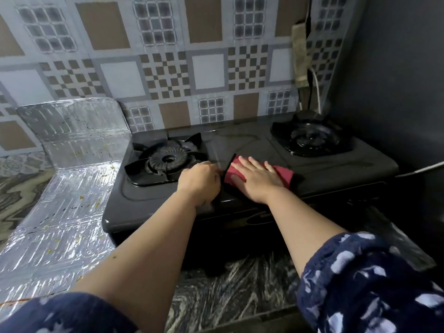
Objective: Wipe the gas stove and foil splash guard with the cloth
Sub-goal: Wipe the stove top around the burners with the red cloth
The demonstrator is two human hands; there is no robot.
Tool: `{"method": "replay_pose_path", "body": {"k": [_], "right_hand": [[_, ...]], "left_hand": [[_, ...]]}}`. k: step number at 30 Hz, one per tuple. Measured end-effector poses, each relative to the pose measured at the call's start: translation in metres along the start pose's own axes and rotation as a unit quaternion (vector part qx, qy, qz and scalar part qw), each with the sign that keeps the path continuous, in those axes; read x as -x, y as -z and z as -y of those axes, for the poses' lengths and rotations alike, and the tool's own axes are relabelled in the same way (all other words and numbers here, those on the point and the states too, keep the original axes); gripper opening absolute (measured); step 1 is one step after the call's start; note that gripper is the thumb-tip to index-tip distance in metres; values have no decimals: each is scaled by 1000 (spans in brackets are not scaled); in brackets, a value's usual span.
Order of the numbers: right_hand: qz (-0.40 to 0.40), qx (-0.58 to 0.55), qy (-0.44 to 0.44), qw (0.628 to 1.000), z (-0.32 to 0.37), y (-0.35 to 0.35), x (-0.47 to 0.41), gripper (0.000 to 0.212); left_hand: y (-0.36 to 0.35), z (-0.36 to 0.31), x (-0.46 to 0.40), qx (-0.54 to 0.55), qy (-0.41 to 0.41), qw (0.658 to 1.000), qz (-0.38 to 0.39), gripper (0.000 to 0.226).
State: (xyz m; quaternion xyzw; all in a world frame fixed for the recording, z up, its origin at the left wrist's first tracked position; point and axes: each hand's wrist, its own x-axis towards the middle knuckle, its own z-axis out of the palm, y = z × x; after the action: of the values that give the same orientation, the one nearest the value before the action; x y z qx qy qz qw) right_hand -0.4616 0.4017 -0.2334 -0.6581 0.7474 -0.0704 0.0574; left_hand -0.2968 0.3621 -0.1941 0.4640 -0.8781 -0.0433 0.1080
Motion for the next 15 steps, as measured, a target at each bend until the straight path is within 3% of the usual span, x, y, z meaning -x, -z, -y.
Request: {"method": "replay_pose_path", "body": {"k": [15], "right_hand": [[-68,-29,-175,982,-136,22,58,59]], "left_hand": [[-23,-151,-47,46,-103,993,43,37]]}}
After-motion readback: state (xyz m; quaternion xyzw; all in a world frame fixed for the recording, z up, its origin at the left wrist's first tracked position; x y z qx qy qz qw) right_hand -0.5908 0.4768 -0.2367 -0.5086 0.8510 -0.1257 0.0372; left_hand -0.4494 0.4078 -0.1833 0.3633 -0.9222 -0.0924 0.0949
